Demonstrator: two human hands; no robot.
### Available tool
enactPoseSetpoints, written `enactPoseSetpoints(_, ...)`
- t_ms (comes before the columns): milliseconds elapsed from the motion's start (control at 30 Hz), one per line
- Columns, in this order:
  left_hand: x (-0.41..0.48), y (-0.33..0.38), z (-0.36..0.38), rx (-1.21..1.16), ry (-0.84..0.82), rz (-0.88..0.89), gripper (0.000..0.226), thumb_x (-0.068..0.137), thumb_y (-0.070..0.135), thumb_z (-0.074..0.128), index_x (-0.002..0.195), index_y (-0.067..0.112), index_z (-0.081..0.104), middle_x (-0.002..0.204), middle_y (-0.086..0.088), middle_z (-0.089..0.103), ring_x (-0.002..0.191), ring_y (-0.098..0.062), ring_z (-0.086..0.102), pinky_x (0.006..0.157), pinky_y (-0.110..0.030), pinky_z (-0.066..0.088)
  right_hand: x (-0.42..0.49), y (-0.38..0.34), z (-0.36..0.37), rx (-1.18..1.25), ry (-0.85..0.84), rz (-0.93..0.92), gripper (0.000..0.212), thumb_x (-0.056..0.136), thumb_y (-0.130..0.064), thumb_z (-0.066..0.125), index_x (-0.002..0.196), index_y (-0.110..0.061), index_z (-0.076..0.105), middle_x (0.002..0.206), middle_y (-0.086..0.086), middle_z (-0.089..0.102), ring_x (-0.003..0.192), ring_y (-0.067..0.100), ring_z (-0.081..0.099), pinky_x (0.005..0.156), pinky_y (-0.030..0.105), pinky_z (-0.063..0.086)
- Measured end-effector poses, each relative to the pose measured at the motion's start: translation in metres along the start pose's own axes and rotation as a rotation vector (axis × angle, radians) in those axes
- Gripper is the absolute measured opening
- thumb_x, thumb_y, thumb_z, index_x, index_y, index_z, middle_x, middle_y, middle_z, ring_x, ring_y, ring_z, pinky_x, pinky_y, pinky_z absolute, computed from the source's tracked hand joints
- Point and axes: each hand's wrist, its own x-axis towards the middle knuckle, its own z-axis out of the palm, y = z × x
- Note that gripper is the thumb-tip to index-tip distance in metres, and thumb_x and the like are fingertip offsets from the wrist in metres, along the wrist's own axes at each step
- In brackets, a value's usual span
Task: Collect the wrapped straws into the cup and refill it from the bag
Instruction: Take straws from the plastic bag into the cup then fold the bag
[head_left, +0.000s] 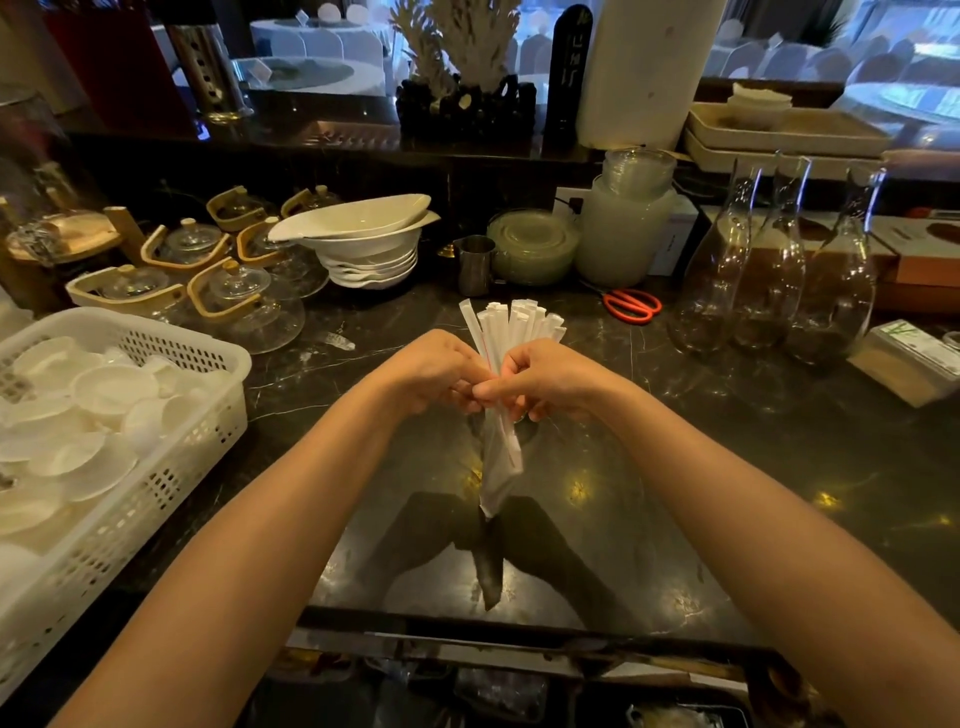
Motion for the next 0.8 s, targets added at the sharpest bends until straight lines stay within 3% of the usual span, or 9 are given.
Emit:
enactPoseSetpoints(267, 0.003, -0.009, 0.008, -0.168, 0.034, 0.027, 0.026, 0.084, 0.006, 0.058, 0.059, 0.009, 0.064, 0.043, 0.005, 0.061, 0.048, -0.007, 0.053, 0.047, -0.015, 0.044, 0.002, 0.001, 0.000, 0.059, 0.039, -0.055, 0.030, 0.077, -0.020, 0.071, 0.062, -0.016, 0.046, 0.062, -0.001, 0.058, 0.049, 0.004, 0.057, 0.046, 0.013, 0.043)
enactPoseSetpoints(533, 0.009, -0.017, 0.009, -0.286, -0.004, 0.055, 0.025, 0.087, 0.017, 0.056, 0.063, 0.012, 0.060, 0.058, -0.002, 0.051, 0.046, -0.005, 0.048, 0.044, -0.011, 0.043, 0.002, 0.008, -0.006, 0.231, -0.067, -0.046, 0.011, 0.084, -0.015, 0.063, 0.074, -0.014, 0.065, 0.065, 0.001, 0.065, 0.046, 0.004, 0.057, 0.044, 0.013, 0.046)
enactPoseSetpoints(667, 0.012, -0.018, 0.008, -0.370, -0.054, 0.064, 0.024, 0.090, 0.017, 0.051, 0.068, 0.012, 0.060, 0.053, 0.002, 0.052, 0.042, -0.002, 0.048, 0.045, -0.011, 0.043, 0.007, 0.012, -0.002, 0.388, -0.045, -0.055, 0.020, 0.087, -0.011, 0.059, 0.067, -0.013, 0.060, 0.053, -0.004, 0.064, 0.043, 0.004, 0.055, 0.043, 0.013, 0.045)
enactPoseSetpoints(800, 0.016, -0.023, 0.010, -0.409, -0.096, 0.071, 0.023, 0.092, 0.014, 0.047, 0.072, 0.011, 0.057, 0.056, 0.001, 0.051, 0.043, -0.003, 0.050, 0.047, -0.015, 0.042, 0.011, 0.019, 0.004, 0.508, -0.033, -0.010, 0.024, 0.089, -0.011, 0.055, 0.065, -0.013, 0.054, 0.065, 0.003, 0.059, 0.053, 0.010, 0.052, 0.047, 0.015, 0.041)
